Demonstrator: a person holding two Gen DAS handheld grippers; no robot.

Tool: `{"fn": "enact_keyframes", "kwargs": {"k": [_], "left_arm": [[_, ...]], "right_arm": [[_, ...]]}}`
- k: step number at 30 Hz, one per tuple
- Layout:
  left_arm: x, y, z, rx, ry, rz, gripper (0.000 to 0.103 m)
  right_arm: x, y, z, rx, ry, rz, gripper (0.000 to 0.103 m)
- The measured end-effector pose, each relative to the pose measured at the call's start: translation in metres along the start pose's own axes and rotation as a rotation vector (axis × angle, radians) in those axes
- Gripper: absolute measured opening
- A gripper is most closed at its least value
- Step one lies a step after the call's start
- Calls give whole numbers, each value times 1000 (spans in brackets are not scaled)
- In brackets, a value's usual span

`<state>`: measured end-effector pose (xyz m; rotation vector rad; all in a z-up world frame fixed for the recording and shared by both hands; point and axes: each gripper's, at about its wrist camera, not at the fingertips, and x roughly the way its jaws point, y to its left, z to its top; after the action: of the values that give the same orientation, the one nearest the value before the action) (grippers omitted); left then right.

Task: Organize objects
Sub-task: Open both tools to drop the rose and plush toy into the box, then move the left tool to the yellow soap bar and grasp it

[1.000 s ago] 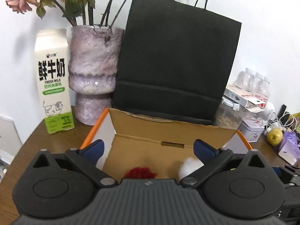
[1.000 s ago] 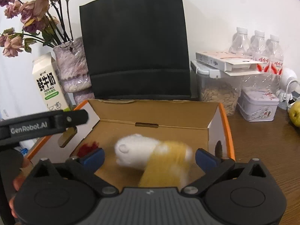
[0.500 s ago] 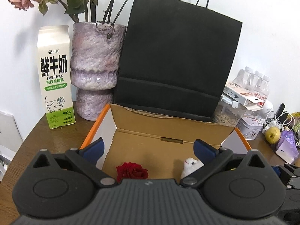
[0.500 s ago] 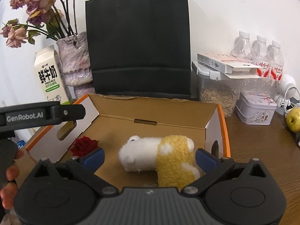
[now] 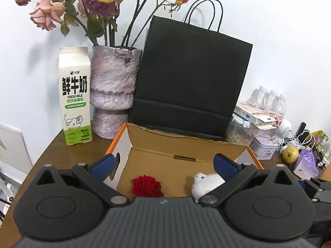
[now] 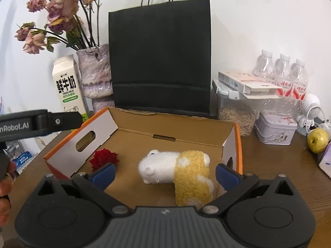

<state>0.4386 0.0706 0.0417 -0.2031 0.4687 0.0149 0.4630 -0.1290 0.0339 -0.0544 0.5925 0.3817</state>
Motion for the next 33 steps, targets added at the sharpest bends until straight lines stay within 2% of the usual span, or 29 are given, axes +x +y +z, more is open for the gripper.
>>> {"fn": "enact_keyframes", "kwargs": {"k": [14, 33], "left_arm": [[-71, -8, -14, -5, 8, 41, 103], [-191, -27, -57, 11, -22, 77, 103]], "right_arm": [[-74, 8, -13, -18, -46, 22, 103], [-179, 22, -71, -32, -90, 76, 103]]}}
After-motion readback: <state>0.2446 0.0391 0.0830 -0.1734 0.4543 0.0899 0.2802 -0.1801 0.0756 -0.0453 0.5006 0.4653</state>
